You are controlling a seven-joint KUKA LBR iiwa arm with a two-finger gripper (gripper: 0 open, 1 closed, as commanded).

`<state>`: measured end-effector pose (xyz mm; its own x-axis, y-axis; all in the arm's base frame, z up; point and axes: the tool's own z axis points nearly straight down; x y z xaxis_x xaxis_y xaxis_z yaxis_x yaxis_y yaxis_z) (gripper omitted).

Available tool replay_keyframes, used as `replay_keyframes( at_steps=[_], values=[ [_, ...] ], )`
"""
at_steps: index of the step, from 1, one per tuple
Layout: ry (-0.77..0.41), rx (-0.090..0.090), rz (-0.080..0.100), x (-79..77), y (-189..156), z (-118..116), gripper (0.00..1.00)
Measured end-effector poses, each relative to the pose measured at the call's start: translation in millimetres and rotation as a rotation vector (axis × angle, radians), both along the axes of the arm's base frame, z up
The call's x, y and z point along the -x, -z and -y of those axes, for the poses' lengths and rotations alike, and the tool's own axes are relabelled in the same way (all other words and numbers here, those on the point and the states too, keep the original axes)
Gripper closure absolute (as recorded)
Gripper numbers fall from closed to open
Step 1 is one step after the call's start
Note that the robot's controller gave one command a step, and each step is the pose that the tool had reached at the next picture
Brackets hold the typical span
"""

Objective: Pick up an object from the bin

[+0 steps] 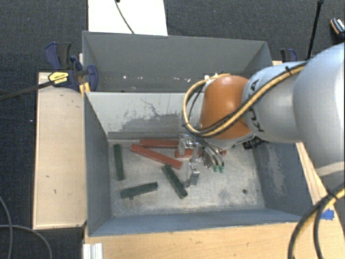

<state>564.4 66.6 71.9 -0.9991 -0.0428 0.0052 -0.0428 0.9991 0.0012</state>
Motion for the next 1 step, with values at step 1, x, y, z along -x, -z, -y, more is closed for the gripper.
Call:
replay_keyframes(
  at_steps=[1],
  values=[
    [0.092, 0.000, 0.010, -20.2, 0.4, -33.7, 0.00]
  ],
)
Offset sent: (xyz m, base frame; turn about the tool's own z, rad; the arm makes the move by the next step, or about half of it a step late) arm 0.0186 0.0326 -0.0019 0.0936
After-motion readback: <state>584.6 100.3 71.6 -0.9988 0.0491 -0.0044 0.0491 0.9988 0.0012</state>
